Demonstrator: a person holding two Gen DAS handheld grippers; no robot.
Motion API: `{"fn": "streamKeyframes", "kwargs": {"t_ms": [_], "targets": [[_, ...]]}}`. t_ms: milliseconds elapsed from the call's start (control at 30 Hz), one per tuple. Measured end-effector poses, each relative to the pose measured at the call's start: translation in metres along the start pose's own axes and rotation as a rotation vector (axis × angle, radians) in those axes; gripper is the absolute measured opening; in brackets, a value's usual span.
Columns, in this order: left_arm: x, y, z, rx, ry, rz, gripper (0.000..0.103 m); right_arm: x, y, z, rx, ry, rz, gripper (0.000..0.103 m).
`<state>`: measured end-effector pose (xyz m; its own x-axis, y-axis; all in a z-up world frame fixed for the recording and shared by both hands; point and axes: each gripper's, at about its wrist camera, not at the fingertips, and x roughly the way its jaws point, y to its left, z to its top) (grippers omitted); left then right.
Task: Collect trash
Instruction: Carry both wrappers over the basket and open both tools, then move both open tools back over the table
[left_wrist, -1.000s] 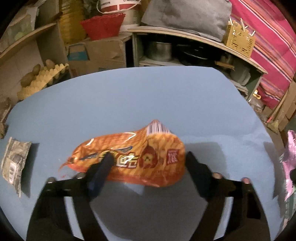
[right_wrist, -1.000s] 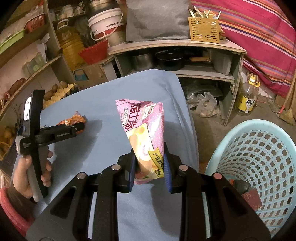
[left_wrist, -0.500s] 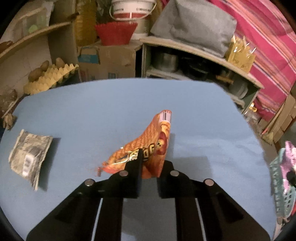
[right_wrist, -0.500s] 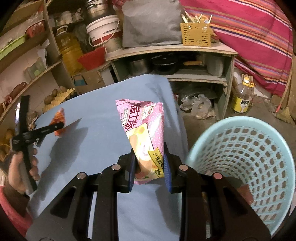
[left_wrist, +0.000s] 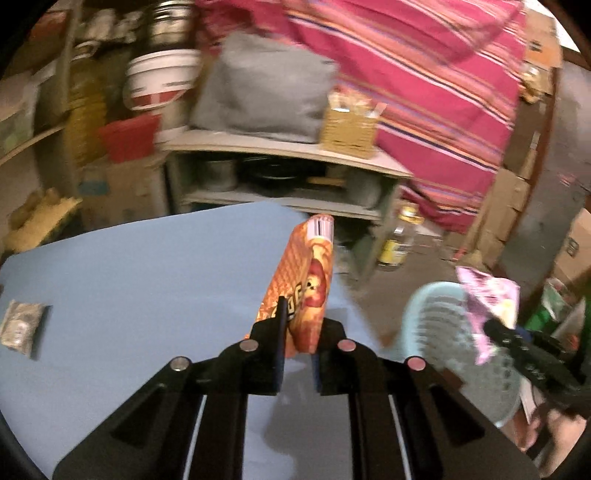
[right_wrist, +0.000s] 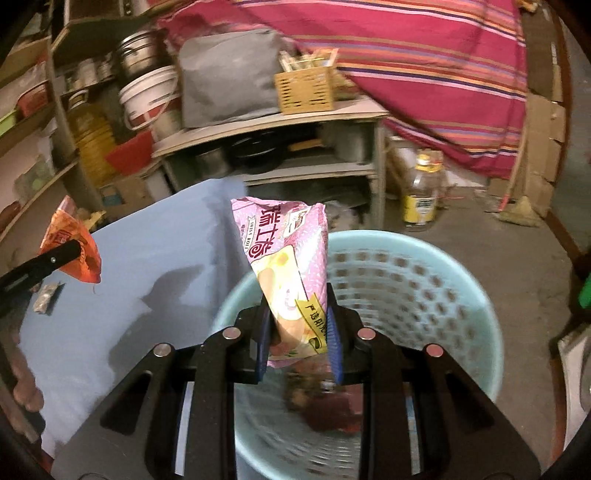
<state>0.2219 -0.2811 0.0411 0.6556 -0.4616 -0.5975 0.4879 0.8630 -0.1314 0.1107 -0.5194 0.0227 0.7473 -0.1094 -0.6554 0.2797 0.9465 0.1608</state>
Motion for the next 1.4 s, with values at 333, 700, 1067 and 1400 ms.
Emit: {"fn": "streamKeyframes", "kwargs": {"t_ms": [333,700,1067,1400], "targets": [[0.041,-0.113,-0.011,0.078,0.065,-0.158,0.011,-0.024,-0.057,-0.012,0.080,-0.029,-0.073,0.026],[0.089,-0.143,-0.024,0.121,0.163,-0.229,0.013,-0.025,-0.102,-0.025,0.151,-0.004,-0.110,0.027],[0.085,-0.134,-0.036,0.135,0.174,-0.193,0.058,-0.020,-0.105,-0.026,0.163,0.010,-0.117,0.027],[0.022,-0.085,-0.027,0.168,0.038,-0.038,0.086,-0.013,-0.080,-0.019,0.107,0.023,-0.087,0.035]]}}
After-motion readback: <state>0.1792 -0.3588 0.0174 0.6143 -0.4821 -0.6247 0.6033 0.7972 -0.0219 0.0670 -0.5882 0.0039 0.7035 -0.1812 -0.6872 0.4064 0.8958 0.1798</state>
